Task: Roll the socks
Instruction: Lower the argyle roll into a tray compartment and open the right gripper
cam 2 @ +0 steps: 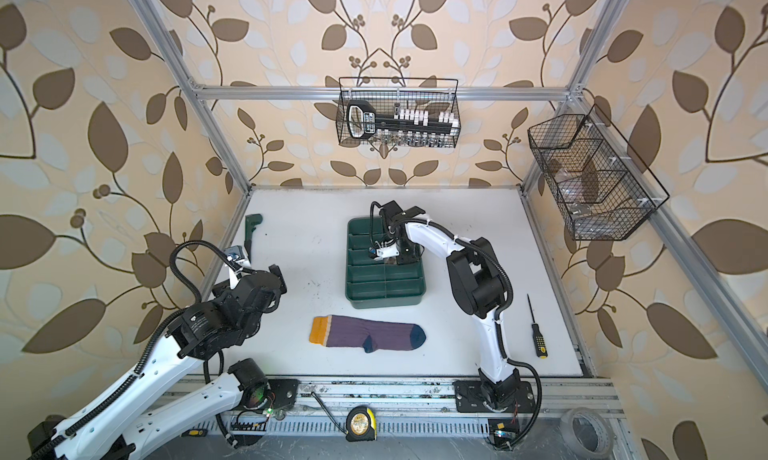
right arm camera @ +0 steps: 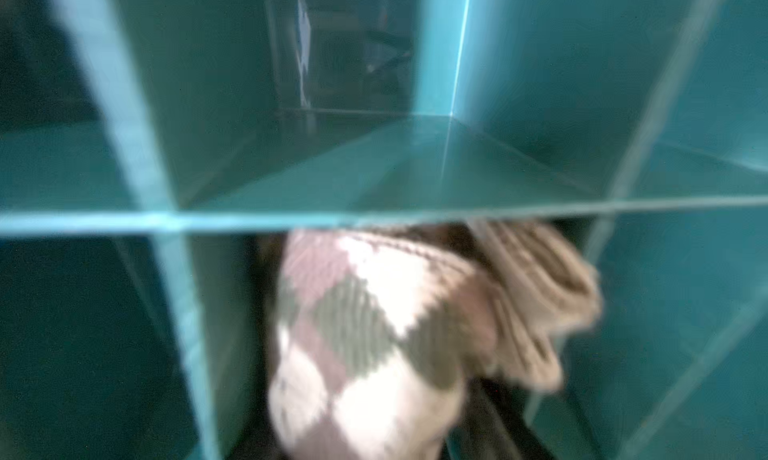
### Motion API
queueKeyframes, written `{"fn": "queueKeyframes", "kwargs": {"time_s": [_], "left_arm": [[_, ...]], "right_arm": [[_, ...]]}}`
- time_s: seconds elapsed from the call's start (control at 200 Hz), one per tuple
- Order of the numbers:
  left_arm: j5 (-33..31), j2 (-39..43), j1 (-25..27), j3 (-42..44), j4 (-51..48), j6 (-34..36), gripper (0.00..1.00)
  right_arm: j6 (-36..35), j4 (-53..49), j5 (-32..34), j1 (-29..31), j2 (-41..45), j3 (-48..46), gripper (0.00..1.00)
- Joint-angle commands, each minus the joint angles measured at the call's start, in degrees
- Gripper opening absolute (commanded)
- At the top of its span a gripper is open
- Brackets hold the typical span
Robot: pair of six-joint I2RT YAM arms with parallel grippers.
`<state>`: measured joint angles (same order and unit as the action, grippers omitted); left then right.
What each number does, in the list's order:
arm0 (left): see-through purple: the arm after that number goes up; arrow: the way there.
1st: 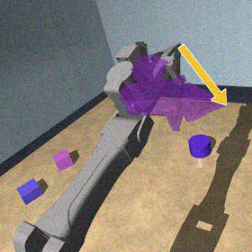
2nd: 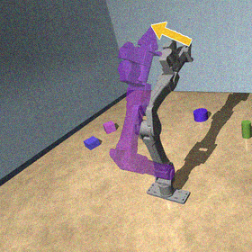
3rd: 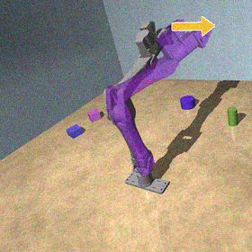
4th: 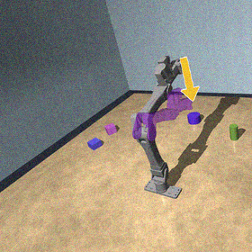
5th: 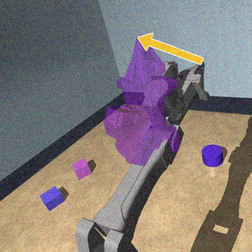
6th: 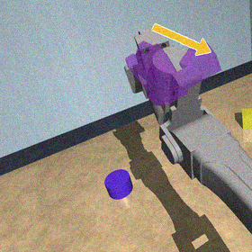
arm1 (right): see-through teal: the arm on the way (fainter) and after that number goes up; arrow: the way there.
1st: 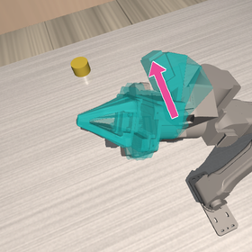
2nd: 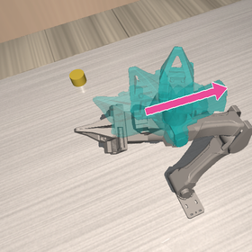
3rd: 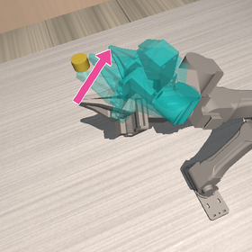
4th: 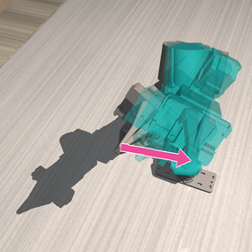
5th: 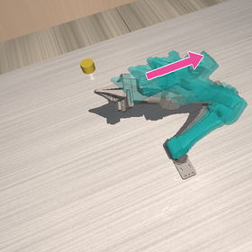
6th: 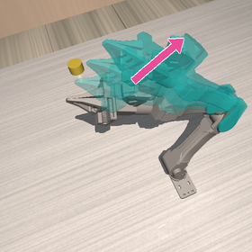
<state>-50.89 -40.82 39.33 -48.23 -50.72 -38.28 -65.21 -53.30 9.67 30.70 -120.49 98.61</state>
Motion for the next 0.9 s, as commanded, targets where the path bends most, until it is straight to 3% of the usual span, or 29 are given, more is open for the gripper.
{"fn": "queueKeyframes", "kwargs": {"time_s": [0.0, 0.215, 0.63, 0.895], "left_arm": [[-0.34, 0.49, 0.03, 0.15, 1.32, -0.07, 0.99], [0.07, 0.21, 0.04, 0.58, 2.19, 0.49, 0.99], [0.36, -1.18, 0.02, 0.79, 3.16, 0.97, 0.99], [0.42, -1.37, 0.04, 0.66, 2.52, 0.72, 0.99]], "right_arm": [[-2.63, 0.18, 0.75, 0.35, 1.10, -2.02, 0.62], [-3.21, -0.82, -0.87, 0.81, 2.81, -1.50, 0.80], [-2.63, -0.44, -7.37, 2.42, 7.88, 2.81, 0.78], [1.32, 11.99, -5.25, 2.45, 7.25, -2.98, 0.77]]}}
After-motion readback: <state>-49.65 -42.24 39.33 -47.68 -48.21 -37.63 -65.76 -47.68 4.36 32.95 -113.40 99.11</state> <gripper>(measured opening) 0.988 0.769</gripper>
